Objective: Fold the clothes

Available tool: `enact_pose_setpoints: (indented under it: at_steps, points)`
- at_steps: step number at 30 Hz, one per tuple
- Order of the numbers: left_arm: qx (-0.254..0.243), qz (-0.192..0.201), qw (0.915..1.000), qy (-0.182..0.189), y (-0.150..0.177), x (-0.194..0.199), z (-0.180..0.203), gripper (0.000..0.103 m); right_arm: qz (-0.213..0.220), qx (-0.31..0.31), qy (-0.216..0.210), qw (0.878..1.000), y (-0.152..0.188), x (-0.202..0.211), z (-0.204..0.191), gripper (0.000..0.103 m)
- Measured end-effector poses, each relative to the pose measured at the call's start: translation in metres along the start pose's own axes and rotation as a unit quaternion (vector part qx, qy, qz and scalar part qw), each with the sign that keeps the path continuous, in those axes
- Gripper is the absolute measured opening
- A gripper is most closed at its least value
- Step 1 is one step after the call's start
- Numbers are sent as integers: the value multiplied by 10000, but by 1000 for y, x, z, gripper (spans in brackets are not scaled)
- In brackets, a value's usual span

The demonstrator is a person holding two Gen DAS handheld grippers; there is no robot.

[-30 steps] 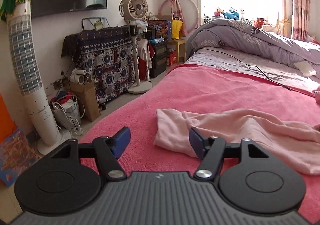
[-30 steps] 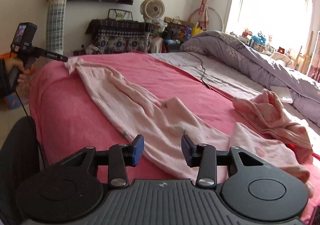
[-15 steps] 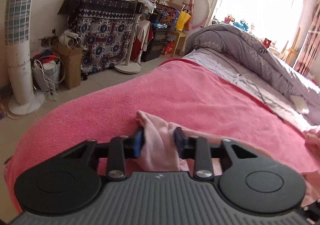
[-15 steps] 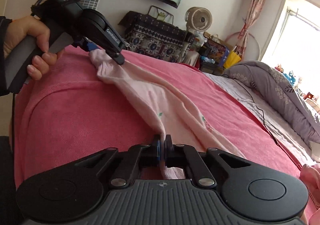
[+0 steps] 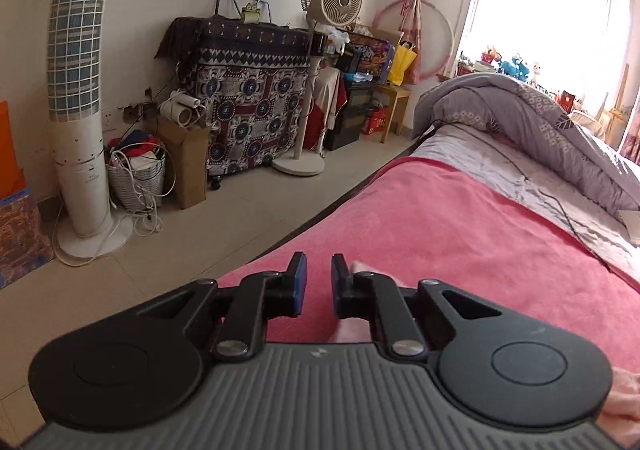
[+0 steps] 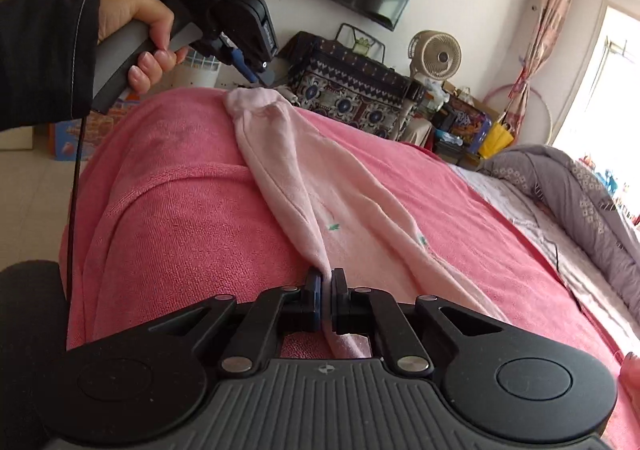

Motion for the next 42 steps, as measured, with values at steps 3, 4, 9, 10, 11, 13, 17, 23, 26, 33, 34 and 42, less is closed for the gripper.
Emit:
enact_pose_setpoints:
  at_steps: [3,4,9,10,11,13,17,23,26,33,34,42]
  points:
    - [3,23,9999,113,2,13,-4,14,134,191,-110,9997,-2,5,-9,11]
    - [-19,59,9997,234,0,18,0,14,172,210,-130,9995,-2,6,-12,11]
    - [-523,135,9899,1310,2,38,60,17,341,214,-281,9988,-7,9,-23,20]
    - [-626,65,9859,1552,8,39,76,19,397,166,-373,9984,-9,11,-22,24]
    - [-744,-20,9816,1756,15,39,90,20,460,55,-569,9973,-11,15,-20,28]
    - [-1042,-248,9743,1983,33,35,113,24,599,-293,-1124,9914,-15,29,-13,50]
    - [-1725,-357,9694,1712,69,26,119,31,820,-682,-955,9897,-12,66,18,73]
    - [-1869,66,9637,1905,67,66,135,25,166,-2021,669,9769,19,88,131,72]
    - [-1800,310,9551,2334,65,96,156,33,-234,-2201,1005,9700,33,71,173,72]
    - [-2702,-55,9093,3164,137,125,235,40,-947,-1964,221,9757,45,23,168,51]
    - [-2760,98,9093,3113,146,128,235,40,-1065,-1906,124,9758,46,13,163,51]
    - [-2491,237,9136,3206,153,131,223,39,-1219,-2615,258,9571,53,-26,170,15]
Point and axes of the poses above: each gripper's, at about its wrist camera, not at the fingertips, and x roughly against the way its jaws point, z to its right, y to its underside, the point moved 2 cm from there along -x, roughly the way its jaws point, and after that the axes turned 13 degrees about z, right-handed, at the moved point
